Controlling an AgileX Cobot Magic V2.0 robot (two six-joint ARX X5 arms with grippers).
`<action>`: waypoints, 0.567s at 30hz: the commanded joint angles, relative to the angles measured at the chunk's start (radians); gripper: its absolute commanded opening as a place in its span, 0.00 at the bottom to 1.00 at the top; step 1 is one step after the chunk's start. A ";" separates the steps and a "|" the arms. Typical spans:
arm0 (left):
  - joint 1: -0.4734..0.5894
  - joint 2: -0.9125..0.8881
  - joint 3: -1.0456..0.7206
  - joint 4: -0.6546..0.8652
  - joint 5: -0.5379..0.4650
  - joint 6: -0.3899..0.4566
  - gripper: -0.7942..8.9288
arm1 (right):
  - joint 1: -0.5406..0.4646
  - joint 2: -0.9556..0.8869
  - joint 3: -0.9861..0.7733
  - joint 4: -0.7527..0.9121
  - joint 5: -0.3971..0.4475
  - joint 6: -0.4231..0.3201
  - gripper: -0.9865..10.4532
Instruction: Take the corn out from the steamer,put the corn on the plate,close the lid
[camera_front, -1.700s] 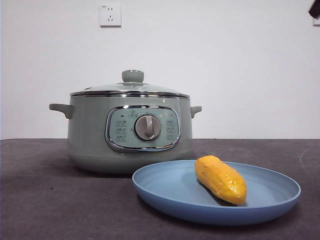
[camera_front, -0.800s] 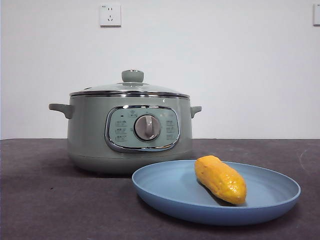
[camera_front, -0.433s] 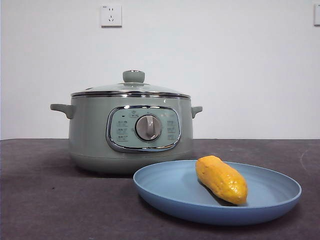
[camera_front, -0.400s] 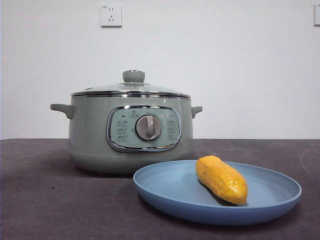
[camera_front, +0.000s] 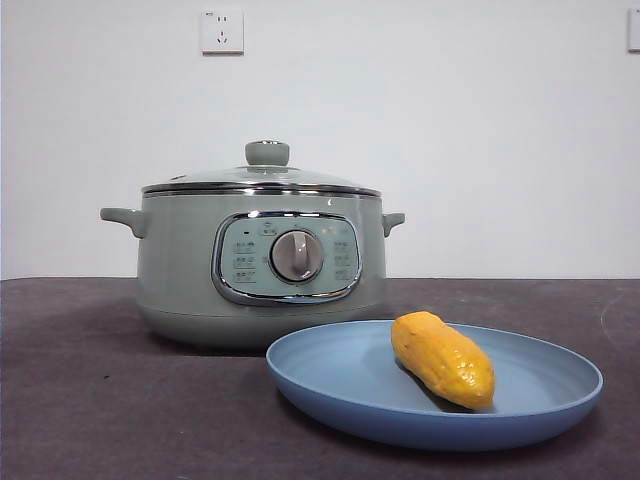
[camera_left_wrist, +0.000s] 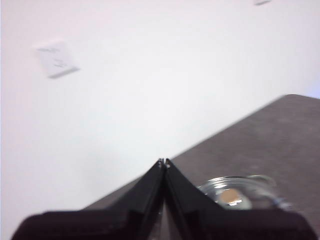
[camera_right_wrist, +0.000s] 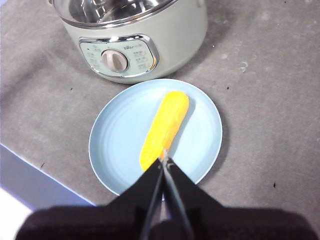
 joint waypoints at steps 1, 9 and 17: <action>0.058 -0.089 -0.142 0.064 -0.011 0.037 0.08 | 0.002 0.000 -0.006 0.005 0.003 0.003 0.09; 0.135 -0.367 -0.613 0.288 -0.080 0.021 0.08 | 0.002 0.000 -0.006 0.005 0.003 0.003 0.09; 0.150 -0.594 -1.015 0.429 -0.192 -0.078 0.08 | 0.002 0.000 -0.006 0.005 0.003 0.003 0.09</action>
